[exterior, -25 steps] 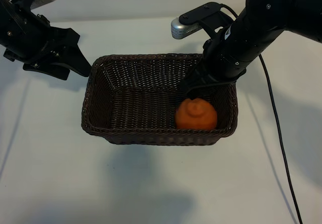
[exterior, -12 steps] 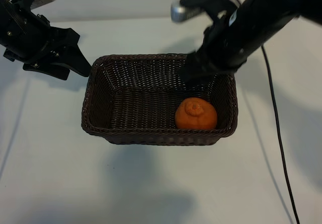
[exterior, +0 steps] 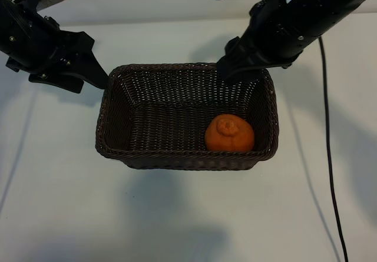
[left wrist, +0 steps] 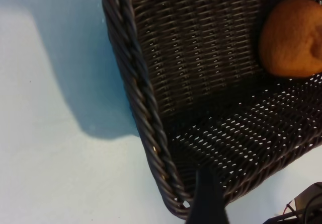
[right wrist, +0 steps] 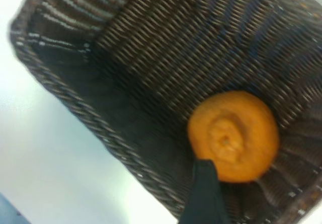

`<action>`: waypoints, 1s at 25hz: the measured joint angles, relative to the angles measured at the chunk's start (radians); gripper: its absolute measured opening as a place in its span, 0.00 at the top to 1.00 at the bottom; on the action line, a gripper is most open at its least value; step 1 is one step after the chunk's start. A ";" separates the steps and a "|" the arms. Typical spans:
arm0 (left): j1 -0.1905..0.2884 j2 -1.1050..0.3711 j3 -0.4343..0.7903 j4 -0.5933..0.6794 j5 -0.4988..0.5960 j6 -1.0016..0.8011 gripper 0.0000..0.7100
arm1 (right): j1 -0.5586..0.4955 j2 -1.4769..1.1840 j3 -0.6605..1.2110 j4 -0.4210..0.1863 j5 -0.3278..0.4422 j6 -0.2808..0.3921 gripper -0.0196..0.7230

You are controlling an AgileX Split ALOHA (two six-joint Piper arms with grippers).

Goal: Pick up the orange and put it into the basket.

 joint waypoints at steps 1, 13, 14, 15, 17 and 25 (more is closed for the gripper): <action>0.000 0.000 0.000 0.000 0.000 0.000 0.19 | -0.012 0.000 0.000 -0.010 0.013 0.005 0.27; 0.000 0.000 0.000 -0.001 0.000 0.000 0.19 | -0.237 0.000 0.000 -0.040 0.128 -0.011 0.27; 0.000 0.000 0.000 -0.001 0.000 0.000 0.19 | -0.250 0.000 0.000 -0.040 0.129 -0.014 0.27; 0.000 0.000 0.000 -0.001 0.000 0.000 0.19 | -0.258 0.000 0.000 -0.040 0.130 -0.014 0.27; 0.000 0.000 0.000 -0.001 0.000 0.007 0.19 | -0.262 0.000 0.000 -0.040 0.132 -0.018 0.27; 0.000 0.000 0.000 -0.003 0.000 0.018 0.19 | -0.262 -0.025 0.000 -0.036 0.179 -0.034 0.28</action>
